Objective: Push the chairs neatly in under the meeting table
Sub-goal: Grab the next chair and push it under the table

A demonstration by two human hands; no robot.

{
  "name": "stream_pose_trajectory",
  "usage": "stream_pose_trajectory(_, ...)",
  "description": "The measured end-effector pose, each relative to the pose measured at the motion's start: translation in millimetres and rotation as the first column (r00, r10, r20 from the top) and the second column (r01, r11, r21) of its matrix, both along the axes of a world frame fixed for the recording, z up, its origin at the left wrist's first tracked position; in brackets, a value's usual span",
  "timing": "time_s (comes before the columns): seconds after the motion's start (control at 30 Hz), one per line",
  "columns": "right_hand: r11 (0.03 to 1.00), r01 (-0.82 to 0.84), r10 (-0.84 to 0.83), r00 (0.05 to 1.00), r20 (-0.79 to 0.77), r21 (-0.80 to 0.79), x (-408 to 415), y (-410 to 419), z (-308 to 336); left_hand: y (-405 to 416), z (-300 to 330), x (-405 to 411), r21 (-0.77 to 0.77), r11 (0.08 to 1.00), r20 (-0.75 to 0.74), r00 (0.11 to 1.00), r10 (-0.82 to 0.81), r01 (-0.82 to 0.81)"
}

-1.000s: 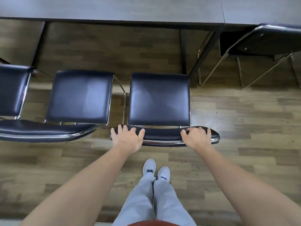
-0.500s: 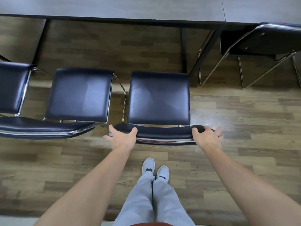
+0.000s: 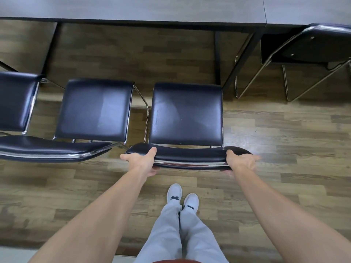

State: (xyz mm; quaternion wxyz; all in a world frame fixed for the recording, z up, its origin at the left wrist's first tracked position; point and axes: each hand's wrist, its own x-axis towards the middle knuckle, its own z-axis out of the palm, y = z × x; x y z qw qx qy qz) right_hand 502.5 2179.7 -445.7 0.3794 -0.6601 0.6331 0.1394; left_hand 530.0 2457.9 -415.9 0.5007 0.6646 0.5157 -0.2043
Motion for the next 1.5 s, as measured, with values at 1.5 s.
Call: stream_pose_trajectory(1.5,1.0,0.002,0.0,0.996,0.092,-0.02,159.1,-31.0,-5.6,-30.3,-1.4,156.6,-0.053,0.998,0.029,0.999,0.022,-0.021)
